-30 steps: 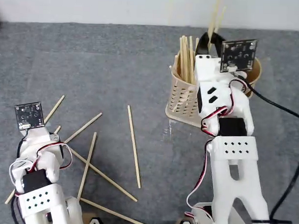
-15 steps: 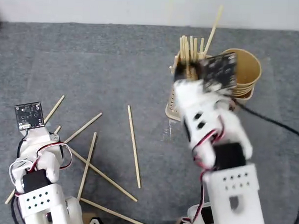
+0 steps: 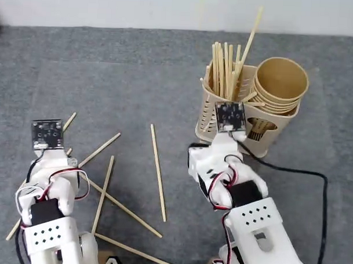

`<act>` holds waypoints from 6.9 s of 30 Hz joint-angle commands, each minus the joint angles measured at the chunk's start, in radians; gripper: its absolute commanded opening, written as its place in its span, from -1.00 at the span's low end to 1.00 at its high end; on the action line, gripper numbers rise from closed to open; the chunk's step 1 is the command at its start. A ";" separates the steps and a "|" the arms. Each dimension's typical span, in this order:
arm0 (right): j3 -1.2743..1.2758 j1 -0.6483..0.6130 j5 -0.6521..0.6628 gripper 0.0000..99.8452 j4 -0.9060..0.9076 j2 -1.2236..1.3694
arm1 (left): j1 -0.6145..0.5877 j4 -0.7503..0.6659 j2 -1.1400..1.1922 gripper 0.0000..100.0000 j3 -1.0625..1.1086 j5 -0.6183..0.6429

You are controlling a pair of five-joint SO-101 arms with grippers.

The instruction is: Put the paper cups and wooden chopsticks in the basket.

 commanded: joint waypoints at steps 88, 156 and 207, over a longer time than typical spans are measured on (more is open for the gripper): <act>0.078 -0.122 0.133 -0.97 0.048 -0.004 | -0.012 0.684 1.932 -0.98 -1.547 -0.772; 0.186 -0.189 0.141 -0.97 -0.059 -0.004 | 0.898 -0.130 1.321 -0.98 -1.986 0.321; 0.187 -0.188 0.173 -0.97 -0.053 -0.005 | 0.100 0.888 1.361 -0.61 -1.819 -0.339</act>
